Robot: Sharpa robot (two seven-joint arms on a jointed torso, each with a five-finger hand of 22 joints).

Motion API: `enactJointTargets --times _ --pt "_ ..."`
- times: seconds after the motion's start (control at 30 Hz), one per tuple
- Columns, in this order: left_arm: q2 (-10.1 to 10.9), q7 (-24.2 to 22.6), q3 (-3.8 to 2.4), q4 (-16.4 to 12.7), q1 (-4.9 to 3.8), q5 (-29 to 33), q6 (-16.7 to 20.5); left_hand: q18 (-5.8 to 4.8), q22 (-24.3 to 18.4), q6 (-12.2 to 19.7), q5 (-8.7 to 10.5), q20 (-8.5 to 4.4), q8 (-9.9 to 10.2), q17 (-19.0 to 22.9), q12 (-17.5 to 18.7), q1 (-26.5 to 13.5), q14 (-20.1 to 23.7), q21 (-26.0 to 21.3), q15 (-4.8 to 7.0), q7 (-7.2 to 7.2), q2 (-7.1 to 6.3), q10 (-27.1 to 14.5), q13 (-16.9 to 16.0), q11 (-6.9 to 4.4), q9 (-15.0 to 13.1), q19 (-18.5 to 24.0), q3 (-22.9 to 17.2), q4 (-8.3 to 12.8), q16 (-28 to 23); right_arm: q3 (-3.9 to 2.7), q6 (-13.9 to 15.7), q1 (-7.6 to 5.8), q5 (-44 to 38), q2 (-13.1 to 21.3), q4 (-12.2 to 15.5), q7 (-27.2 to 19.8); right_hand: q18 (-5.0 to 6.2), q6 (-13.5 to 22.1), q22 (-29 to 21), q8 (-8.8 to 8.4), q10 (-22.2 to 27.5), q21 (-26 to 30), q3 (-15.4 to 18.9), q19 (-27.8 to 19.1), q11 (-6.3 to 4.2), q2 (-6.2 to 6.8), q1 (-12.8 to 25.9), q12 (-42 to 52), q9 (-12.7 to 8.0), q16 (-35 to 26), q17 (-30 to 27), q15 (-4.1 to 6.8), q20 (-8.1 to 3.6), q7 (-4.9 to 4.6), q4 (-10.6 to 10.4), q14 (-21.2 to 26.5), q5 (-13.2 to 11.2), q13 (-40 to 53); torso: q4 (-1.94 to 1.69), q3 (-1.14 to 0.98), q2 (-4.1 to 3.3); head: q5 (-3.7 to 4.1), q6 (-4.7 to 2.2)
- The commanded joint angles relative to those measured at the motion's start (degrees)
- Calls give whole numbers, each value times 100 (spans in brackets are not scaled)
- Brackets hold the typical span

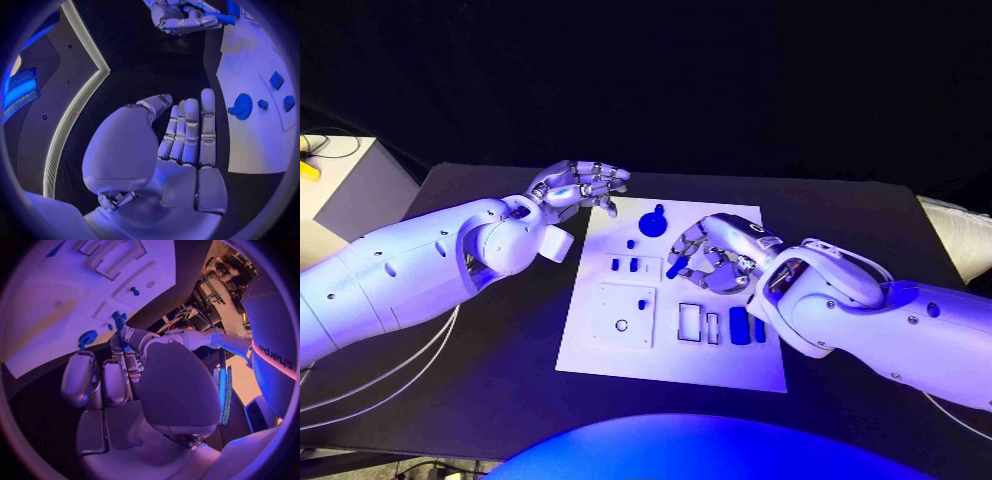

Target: Assemble the parts on the task board

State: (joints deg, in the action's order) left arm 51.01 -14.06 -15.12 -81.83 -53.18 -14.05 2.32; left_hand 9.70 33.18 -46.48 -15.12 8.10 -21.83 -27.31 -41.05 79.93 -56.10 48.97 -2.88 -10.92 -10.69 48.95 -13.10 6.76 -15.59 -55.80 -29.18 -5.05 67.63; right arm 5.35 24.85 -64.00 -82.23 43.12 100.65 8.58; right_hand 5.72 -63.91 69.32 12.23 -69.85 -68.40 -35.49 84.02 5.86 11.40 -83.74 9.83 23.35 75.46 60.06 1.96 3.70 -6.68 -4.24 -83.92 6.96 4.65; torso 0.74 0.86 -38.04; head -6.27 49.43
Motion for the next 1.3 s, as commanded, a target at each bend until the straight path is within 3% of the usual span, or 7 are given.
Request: enactJointTargets --times 0.03,0.27,0.53,0.9,1.23,1.3 --pt "-32 -22 -5 0 0 -12 -106 87 -8 10 -5 -10 -24 4 14 33 36 -23 9 18 46 -51 9 6 9 -37 22 -8 -23 43 -73 45 -56 -217 -32 -82 -93 -1 -14 30 -370 -7 -27 -14 -341 -59 -9 -3 12 12 -15 30 -41 -12 27 -50 34 403 -18 2 -1 -24 -2" --pt "-58 -5 -4 5 0 -29 -100 88 -10 16 -5 -11 -26 3 13 38 37 -25 11 16 47 -56 12 6 12 -39 24 -4 -25 130 -252 135 -293 -635 -176 -36 -92 7 -13 32 -368 -5 -46 -17 -339 -66 16 -10 20 -2 -41 28 -40 -15 49 -44 30 413 -7 11 -13 -73 20" --pt "-72 1 -4 2 0 -33 -109 88 -10 16 -5 -11 -26 3 13 38 37 -25 11 16 47 -56 12 6 12 -39 24 -4 -25 158 -331 288 -585 -922 -292 13 -91 10 -17 33 -367 1 -56 -20 -338 -66 24 -14 25 -8 -53 28 -39 -15 64 -41 32 418 -15 5 -9 -117 46" --pt "-67 9 -4 -1 0 -35 -119 88 -10 16 -5 -11 -26 3 13 38 37 -25 11 16 47 -56 12 6 12 -39 24 -4 -25 201 -466 397 -775 -1109 -448 84 -90 13 -21 34 -366 7 -64 -23 -337 -68 34 -17 28 -16 -67 27 -39 -16 74 -38 33 423 -7 4 -8 -164 57" --pt "-78 21 -4 0 0 -49 -137 87 -12 28 -4 -11 -25 2 11 32 36 -29 9 11 48 -59 15 10 16 -40 31 -9 -25 226 -552 437 -926 -1161 -509 130 -91 17 -12 35 -365 -1 -74 -22 -337 -70 47 -21 33 -16 -67 26 -38 -17 88 -38 34 429 -4 10 -2 -147 36" --pt "-79 24 -4 0 0 -53 -139 86 -13 30 -4 -10 -25 1 10 28 37 -30 8 10 51 -60 16 11 17 -41 33 -12 -26 230 -559 446 -941 -1164 -514 139 -91 17 -12 35 -365 -1 -74 -22 -337 -70 47 -21 33 -16 -67 26 -38 -17 88 -38 34 429 -4 7 -7 -176 33"
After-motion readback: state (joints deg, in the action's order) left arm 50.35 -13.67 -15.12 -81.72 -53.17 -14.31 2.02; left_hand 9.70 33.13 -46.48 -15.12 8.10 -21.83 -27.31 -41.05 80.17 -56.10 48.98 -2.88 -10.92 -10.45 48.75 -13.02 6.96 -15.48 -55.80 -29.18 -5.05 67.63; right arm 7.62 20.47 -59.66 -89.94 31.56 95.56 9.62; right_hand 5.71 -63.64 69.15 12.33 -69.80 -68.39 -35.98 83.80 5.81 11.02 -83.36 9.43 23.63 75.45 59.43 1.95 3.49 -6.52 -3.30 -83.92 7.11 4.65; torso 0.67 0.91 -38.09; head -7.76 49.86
